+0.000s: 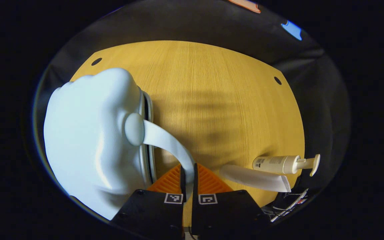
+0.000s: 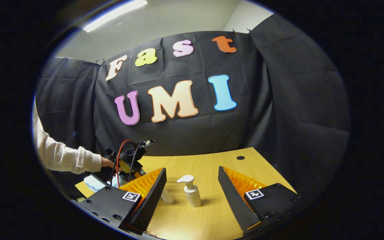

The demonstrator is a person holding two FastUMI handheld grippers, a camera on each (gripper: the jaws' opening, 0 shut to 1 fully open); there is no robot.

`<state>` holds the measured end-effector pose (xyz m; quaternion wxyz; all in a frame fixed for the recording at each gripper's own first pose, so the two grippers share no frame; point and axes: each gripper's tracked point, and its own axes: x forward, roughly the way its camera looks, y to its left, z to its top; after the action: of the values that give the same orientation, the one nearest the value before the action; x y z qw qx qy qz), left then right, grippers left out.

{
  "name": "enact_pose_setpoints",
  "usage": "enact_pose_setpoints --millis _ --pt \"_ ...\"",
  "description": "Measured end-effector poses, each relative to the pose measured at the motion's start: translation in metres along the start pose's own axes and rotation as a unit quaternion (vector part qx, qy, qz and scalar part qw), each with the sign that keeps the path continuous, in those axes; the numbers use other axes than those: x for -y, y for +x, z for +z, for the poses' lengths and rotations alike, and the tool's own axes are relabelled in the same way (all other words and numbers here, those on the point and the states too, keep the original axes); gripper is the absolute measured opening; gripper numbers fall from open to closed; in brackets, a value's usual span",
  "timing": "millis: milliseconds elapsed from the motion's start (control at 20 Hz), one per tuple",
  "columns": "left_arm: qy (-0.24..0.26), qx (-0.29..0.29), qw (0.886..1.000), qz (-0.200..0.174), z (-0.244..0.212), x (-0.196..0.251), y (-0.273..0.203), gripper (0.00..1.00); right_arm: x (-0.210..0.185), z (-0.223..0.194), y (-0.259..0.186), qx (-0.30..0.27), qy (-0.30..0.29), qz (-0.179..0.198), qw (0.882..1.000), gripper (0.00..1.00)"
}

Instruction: First open the suitcase, pack the skin care products into it, and then close the suitcase.

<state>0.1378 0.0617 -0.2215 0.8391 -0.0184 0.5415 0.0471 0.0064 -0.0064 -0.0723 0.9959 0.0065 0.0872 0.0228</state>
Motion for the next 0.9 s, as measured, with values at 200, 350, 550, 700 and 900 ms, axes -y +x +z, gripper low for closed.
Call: enact_pose_setpoints --millis 200,350,550,700,900 --pt "-0.01 0.022 0.999 -0.03 0.012 0.006 -0.033 0.01 -0.013 -0.003 0.005 -0.007 -0.002 0.015 1.0 0.98" --pt "-0.005 0.046 0.998 -0.05 0.023 0.006 -0.066 0.01 -0.022 0.0 0.011 -0.007 -0.003 0.025 1.0 0.98" --pt "-0.017 0.082 0.994 -0.076 0.038 -0.009 -0.128 0.01 -0.036 0.003 0.02 -0.003 0.006 0.041 0.999 0.98" --pt "-0.02 0.108 0.991 -0.079 0.044 -0.036 -0.172 0.01 -0.046 0.004 0.026 -0.003 0.009 0.05 0.999 0.98" --pt "-0.019 0.143 0.987 -0.065 0.047 -0.081 -0.222 0.01 -0.061 0.012 0.033 0.007 0.005 0.057 0.998 0.98"
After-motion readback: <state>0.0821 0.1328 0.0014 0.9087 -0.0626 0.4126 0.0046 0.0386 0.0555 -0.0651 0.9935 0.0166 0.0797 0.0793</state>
